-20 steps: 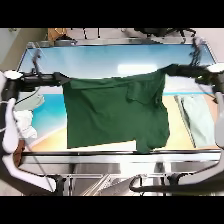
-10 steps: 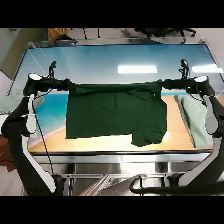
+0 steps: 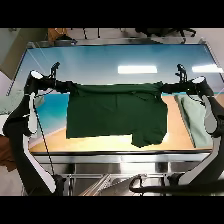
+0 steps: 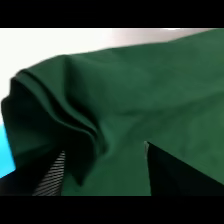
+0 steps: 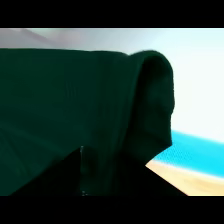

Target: Fold the shirts.

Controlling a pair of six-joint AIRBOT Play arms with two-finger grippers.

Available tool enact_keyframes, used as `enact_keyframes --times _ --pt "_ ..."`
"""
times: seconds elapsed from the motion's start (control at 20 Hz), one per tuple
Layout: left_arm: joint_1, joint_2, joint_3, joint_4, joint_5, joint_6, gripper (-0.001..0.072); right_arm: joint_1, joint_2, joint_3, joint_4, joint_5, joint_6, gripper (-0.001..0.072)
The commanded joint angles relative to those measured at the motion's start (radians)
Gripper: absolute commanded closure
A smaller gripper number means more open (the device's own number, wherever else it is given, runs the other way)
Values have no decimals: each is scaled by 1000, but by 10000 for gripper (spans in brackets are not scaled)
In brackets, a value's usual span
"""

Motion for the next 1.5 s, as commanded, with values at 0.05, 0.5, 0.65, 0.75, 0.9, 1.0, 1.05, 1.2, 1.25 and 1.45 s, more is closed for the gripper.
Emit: enact_keyframes --times 0.05,0.5,0.65,0.75,0.9,1.0,1.05,1.2,1.25,1.45 --pt "39 127 1 171 -210 -189 187 -18 140 2 -138 75 118 442" --pt "90 583 -864 252 -137 -222 187 -180 570 -446 -282 280 354 428" --pt "88 644 -1109 246 43 -187 187 -272 689 -645 -282 282 446 196" --pt "76 641 -1173 204 82 -145 187 -291 731 -758 -281 280 440 196" --pt "73 621 -1173 136 112 -108 225 -260 734 -883 -240 262 407 195" --pt "77 610 -1125 100 100 -87 536 -211 734 -962 -166 210 374 195" --pt "77 610 -1103 92 96 -87 651 -183 734 -995 -144 192 374 195" --pt "77 611 -1054 93 76 -86 692 -92 707 -1054 -138 171 391 213" --pt "77 611 -1046 93 72 -86 692 -74 690 -1055 -137 169 395 213" --pt "77 611 -1045 94 65 -86 692 -63 647 -1054 -122 158 400 214"
